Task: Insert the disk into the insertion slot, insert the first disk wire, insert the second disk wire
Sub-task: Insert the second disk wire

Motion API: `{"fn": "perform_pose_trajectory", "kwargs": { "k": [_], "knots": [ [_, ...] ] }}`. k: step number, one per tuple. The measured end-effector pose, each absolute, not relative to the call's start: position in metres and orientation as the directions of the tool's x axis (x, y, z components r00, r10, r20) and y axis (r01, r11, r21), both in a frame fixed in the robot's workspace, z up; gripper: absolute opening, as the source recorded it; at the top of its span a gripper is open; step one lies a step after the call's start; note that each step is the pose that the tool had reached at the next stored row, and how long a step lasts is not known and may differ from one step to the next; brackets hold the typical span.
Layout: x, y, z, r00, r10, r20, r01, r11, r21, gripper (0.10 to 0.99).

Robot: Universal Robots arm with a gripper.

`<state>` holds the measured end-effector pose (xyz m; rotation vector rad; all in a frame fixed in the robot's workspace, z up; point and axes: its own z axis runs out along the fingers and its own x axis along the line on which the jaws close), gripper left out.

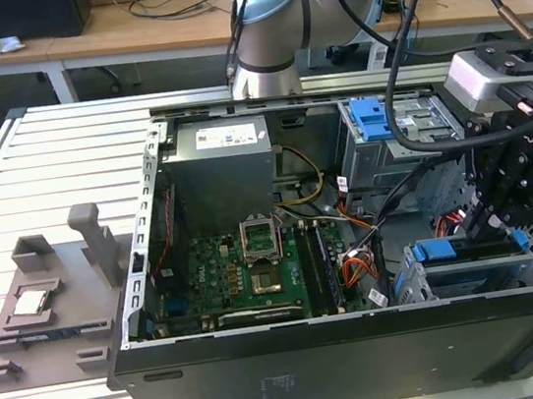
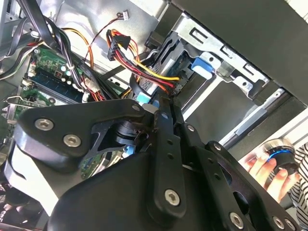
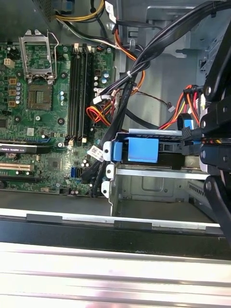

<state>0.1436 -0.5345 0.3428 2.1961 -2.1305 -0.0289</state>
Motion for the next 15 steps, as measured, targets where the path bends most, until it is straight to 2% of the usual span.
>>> {"fn": "perform_pose_trajectory", "kwargs": {
  "k": [15],
  "knots": [
    [0.1390, -0.5349, 0.3387, 0.032, -0.999, 0.042, -0.997, -0.029, 0.072, 0.149]
  ]
}}
